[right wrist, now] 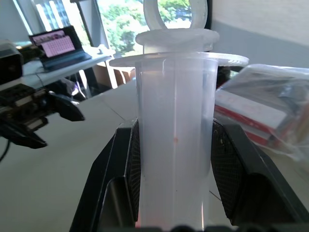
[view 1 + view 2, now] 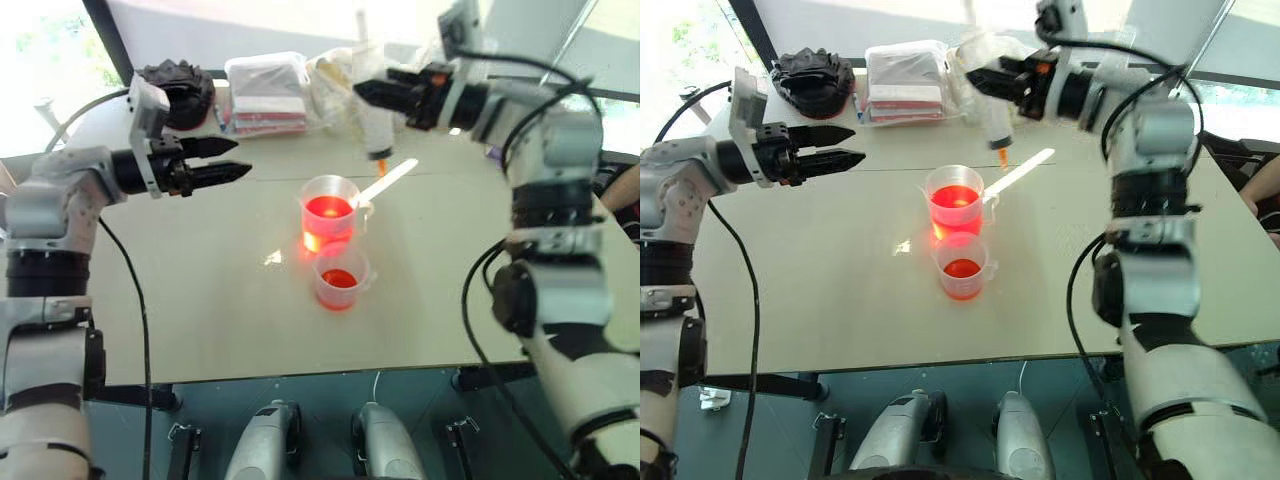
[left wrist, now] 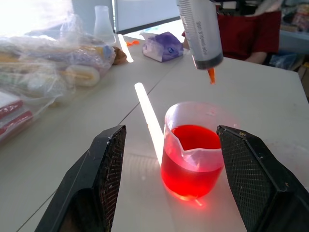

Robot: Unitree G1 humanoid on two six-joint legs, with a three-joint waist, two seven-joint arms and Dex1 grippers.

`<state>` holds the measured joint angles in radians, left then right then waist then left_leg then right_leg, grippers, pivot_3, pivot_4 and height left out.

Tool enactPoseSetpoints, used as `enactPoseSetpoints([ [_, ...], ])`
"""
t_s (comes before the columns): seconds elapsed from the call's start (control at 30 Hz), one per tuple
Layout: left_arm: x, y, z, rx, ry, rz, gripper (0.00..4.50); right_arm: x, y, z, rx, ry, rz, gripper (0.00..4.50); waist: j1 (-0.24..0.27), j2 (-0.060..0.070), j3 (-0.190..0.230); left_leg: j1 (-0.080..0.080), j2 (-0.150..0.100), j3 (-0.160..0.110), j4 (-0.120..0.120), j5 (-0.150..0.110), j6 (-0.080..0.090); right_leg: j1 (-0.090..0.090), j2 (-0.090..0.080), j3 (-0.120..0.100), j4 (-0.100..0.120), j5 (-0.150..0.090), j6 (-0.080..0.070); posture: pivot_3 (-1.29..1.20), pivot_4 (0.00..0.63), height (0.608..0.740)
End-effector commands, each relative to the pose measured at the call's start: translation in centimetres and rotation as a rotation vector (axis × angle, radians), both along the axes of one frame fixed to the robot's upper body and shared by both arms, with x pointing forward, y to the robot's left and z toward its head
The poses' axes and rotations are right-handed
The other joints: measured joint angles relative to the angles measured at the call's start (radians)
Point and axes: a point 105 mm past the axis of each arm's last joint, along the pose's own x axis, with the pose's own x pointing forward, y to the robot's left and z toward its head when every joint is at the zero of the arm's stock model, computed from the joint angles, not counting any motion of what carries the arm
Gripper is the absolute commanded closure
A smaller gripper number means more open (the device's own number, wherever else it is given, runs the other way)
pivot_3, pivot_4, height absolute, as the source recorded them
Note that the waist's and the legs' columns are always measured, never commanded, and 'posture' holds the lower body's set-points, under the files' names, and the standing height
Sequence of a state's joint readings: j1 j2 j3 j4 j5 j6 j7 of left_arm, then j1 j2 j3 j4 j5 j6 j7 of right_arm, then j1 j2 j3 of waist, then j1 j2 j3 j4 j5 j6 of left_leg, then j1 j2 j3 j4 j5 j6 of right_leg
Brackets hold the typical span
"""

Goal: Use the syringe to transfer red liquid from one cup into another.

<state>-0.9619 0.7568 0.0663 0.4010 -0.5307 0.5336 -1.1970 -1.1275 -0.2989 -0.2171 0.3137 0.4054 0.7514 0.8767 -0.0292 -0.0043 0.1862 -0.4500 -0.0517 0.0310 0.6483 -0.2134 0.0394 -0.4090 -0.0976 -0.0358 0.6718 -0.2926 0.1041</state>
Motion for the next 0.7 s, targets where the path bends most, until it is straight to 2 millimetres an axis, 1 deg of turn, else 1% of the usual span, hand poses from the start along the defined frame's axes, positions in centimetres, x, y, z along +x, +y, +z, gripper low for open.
enactPoseSetpoints([
  [0.03, 0.0, 0.2, 2.9, -0.024, -0.103, 0.006, 1.35, -1.8, 0.5, 1.5, 0.088, -0.102, 0.009, 3.01, 0.009, 0.0, 0.0, 0.0, 0.0, 0.0, 0.0, 0.0, 0.0, 0.0, 0.0, 0.0, 0.0, 0.0, 0.0, 0.0, 0.15, 0.74],
  [0.13, 0.6, -0.5, 5.0, -0.058, -0.159, -0.001, 1.35, -2.2, 1.9, -0.3, 0.091, -0.11, 0.022, 3.01, 0.021, -0.001, 0.0, 0.0, 0.0, 0.0, 0.001, 0.0, 0.0, 0.001, 0.0, 0.0, 0.0, 0.0, 0.0, 0.0, 0.15, 0.74],
  [0.23, 0.7, -1.7, 6.8, -0.071, -0.209, -0.042, 1.35, -2.1, 2.2, -0.9, 0.109, -0.105, 0.016, 3.01, 0.019, -0.001, 0.0, 0.0, -0.002, 0.0, 0.002, 0.0, 0.002, 0.001, 0.001, 0.0, 0.0, 0.0, 0.0, 0.0, 0.15, 0.74],
  [0.33, 0.9, -2.9, 7.9, -0.065, -0.262, -0.063, 1.35, -2.0, 2.3, -1.4, 0.105, -0.102, 0.013, 3.01, 0.017, -0.001, 0.0, 0.0, -0.002, 0.0, 0.002, 0.001, 0.002, 0.001, 0.001, 0.0, 0.0, 0.0, 0.0, 0.0, 0.15, 0.74],
  [0.4, 1.6, -4.0, 8.6, -0.066, -0.309, -0.055, 1.35, -2.1, 2.5, -1.9, 0.099, -0.093, 0.02, 3.01, 0.015, -0.001, 0.0, 0.001, -0.002, 0.0, 0.001, 0.001, 0.002, 0.001, 0.001, 0.0, 0.0, 0.0, 0.0, 0.0, 0.15, 0.74],
  [0.5, 2.3, -5.5, 8.1, -0.03, -0.342, -0.077, 1.35, -2.1, 2.8, -2.7, 0.084, -0.079, 0.031, 3.01, 0.016, -0.001, 0.0, 0.001, -0.002, 0.0, 0.001, 0.001, 0.002, 0.001, 0.001, 0.0, 0.0, 0.0, 0.0, 0.0, 0.15, 0.74],
  [0.63, 3.1, -6.8, 7.7, -0.015, -0.36, -0.088, 1.35, -2.4, 3.1, -3.4, 0.065, -0.071, 0.042, 3.01, 0.014, -0.001, 0.0, 0.0, -0.002, 0.0, 0.001, 0.001, 0.002, 0.0, 0.001, 0.0, 0.001, 0.0, 0.0, 0.0, 0.15, 0.74],
  [0.7, 3.3, -7.2, 7.6, -0.003, -0.37, -0.09, 1.35, -2.5, 3.2, -3.7, 0.055, -0.07, 0.044, 3.01, 0.013, -0.001, 0.0, 0.0, -0.002, 0.0, 0.001, 0.001, 0.002, 0.0, 0.001, 0.0, 0.001, 0.0, 0.0, 0.0, 0.15, 0.74],
])
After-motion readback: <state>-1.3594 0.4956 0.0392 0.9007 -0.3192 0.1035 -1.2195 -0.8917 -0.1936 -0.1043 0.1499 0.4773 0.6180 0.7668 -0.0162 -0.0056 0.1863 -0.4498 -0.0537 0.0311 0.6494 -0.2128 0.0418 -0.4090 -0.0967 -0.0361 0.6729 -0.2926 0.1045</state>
